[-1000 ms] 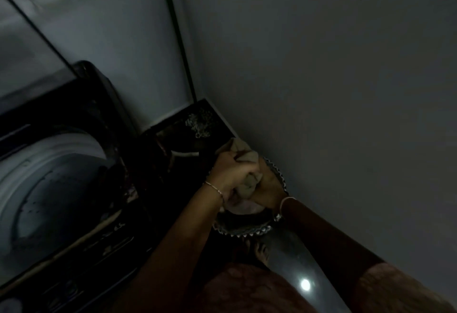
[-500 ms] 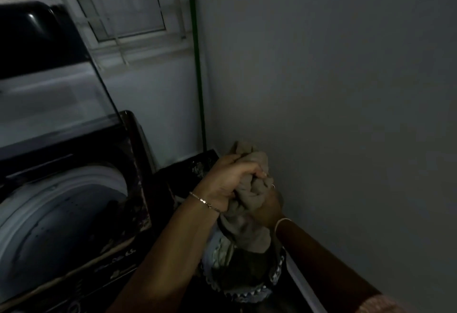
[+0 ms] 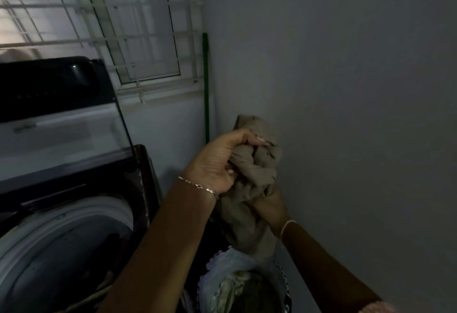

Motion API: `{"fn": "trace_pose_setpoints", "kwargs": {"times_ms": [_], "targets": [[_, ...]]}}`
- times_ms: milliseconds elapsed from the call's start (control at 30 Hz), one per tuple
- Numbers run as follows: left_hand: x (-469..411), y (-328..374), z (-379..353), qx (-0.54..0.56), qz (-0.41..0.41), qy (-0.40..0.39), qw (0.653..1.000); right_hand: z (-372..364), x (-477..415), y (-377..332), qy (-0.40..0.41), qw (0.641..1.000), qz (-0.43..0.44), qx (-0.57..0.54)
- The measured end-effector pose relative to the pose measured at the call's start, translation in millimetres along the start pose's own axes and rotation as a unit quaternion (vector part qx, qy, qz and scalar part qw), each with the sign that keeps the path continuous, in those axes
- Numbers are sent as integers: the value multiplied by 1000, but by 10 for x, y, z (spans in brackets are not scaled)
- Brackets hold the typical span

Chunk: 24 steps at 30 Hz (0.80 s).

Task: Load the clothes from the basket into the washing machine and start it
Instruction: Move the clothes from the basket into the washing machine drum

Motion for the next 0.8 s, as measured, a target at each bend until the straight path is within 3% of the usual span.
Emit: {"fn": "trace_pose_setpoints", "kwargs": {"times_ms": [67,267,500,667,733,800], "targets": [[21,104,47,7,-19,0,1000,20,-58,-179,72,997,2,-37],[112,286,441,-54,-91,43,993,79,-270,-588,138,972,3,-189],[-36,20,1080,23,-49,139,989,-64,-354,-866,164,943,8,-290],[-224,-271,1263,-153,16,238,959,-204,-414,-927,183,933,8,-310],[-285,-340,1289,-198,-25,283,938,-225,-468,-901,219,930,11,-297],[-307,-376,1285,-301,-94,337,887,-245,-512,-882,249,926,17,-282]]}}
Point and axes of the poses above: each hand's wrist, its own x-axis away from the middle knuckle, its own z-axis out of the back of the hand, y = z × x, the point moved 2 cm from there along -x, towards the middle knuckle, and after that the axes turned 11 degrees about -x, right-handed, at the moved point
